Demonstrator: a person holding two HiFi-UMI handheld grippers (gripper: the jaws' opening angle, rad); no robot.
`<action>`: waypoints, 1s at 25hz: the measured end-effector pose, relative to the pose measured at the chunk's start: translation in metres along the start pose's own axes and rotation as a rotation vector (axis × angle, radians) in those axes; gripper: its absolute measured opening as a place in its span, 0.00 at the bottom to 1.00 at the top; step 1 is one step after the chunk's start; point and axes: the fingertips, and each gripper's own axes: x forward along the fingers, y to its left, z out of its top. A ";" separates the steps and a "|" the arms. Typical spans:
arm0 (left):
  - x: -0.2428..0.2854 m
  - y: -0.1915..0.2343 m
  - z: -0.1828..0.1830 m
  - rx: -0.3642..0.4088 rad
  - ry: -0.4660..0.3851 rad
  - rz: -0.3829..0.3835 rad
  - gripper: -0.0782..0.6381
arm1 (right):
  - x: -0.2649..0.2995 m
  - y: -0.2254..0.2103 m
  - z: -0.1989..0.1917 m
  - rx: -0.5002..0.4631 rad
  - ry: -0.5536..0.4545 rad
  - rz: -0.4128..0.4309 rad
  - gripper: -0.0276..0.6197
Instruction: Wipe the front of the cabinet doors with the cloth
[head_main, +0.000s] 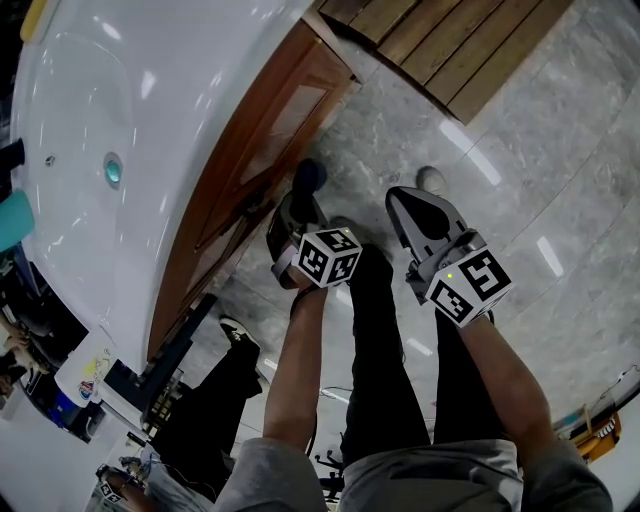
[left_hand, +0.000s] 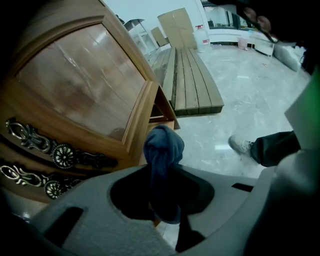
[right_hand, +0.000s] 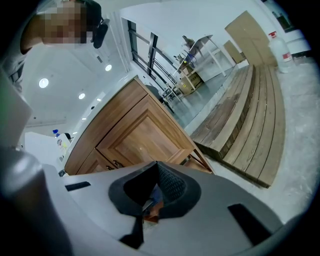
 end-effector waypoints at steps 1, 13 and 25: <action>-0.005 -0.001 0.001 -0.007 -0.004 -0.004 0.23 | 0.000 0.002 0.001 0.000 -0.001 0.002 0.06; -0.092 0.021 0.031 -0.161 -0.075 -0.013 0.23 | -0.004 0.039 0.027 -0.014 -0.016 0.034 0.06; -0.212 0.072 0.095 -0.299 -0.265 -0.019 0.23 | -0.023 0.099 0.088 -0.069 -0.024 0.096 0.06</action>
